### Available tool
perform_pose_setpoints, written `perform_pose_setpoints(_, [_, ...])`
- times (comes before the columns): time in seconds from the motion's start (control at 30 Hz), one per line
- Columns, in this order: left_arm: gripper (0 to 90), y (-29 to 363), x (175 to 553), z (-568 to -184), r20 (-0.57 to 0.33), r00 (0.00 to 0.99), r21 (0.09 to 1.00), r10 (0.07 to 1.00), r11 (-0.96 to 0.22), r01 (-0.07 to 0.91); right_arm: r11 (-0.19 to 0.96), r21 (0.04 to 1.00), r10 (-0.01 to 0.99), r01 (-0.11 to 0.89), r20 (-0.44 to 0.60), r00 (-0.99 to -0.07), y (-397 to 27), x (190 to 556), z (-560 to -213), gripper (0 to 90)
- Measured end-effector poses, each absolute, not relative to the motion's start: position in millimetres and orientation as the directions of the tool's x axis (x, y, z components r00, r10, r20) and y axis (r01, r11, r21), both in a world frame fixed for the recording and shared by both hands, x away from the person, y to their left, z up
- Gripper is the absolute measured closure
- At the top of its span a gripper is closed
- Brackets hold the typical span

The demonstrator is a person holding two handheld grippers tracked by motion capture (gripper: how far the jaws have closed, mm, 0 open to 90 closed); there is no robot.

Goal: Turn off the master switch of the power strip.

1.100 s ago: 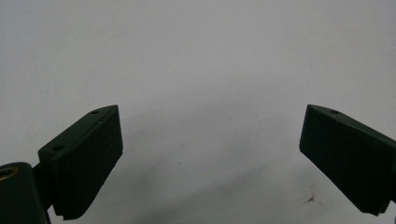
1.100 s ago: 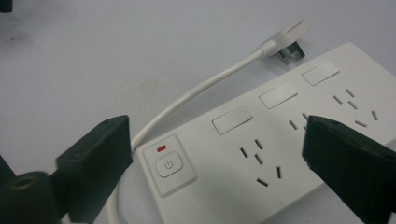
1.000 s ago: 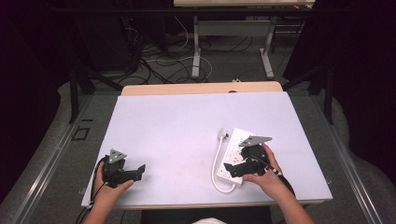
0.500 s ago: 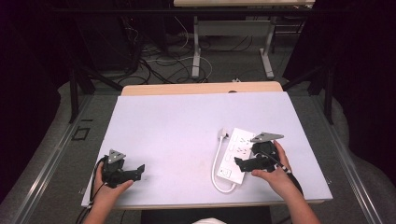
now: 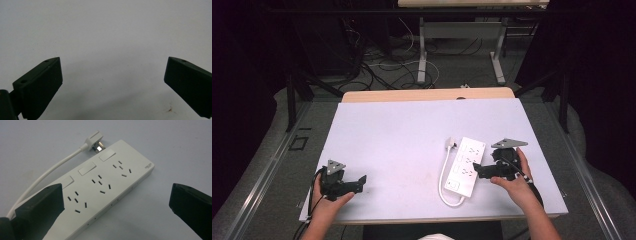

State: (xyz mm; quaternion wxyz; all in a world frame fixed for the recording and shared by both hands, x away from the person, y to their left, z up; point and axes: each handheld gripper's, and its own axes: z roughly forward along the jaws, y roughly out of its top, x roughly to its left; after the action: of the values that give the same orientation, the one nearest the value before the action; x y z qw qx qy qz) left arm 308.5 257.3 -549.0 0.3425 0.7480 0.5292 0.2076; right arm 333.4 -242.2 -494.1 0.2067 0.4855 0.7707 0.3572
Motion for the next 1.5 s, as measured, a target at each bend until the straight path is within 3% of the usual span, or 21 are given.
perform_pose_setpoints(0.67, [0.6,256.4,309.0,-549.3,-0.051,0.346,0.733,0.937,-0.201,0.65,0.188,0.782,0.941,0.594,0.03,-0.337,-280.2,332.5,-491.4,0.0])
perform_pose_setpoints(1.5, [0.6,258.9,309.6,-549.9,-0.056,0.338,0.731,0.939,-0.193,0.655,0.118,0.779,0.972,0.616,0.035,-0.231,-330.7,327.9,-521.2,0.0])
